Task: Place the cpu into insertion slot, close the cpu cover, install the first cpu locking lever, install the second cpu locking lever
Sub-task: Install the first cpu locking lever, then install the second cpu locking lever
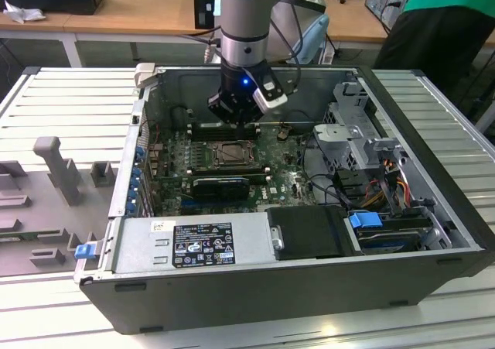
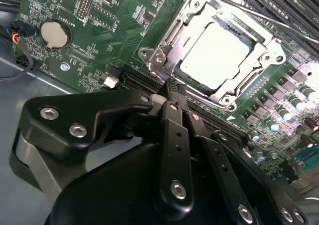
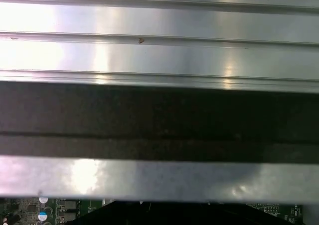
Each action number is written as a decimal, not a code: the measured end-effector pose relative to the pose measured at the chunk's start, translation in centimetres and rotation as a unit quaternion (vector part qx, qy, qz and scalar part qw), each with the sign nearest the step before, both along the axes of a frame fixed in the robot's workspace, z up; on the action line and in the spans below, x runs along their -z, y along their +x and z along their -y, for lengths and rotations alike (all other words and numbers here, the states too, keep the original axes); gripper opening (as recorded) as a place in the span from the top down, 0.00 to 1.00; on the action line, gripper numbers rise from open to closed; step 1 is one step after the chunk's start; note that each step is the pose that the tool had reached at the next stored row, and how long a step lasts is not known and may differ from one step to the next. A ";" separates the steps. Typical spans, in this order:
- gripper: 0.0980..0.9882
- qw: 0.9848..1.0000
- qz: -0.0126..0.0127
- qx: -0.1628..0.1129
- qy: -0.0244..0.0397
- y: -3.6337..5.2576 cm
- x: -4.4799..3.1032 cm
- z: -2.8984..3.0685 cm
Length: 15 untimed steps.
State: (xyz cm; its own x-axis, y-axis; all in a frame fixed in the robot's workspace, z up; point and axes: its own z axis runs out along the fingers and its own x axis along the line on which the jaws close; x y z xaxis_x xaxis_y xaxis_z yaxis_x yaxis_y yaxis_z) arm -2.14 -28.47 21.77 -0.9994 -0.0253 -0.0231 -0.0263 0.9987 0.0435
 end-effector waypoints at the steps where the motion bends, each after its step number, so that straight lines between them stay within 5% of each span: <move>1: 0.99 1.000 0.000 0.000 0.000 0.00 0.00 0.03; 7: 0.99 1.000 0.000 0.000 0.000 -0.01 -0.05 0.35; 15: 0.99 1.000 0.000 0.000 0.000 0.00 -1.28 0.36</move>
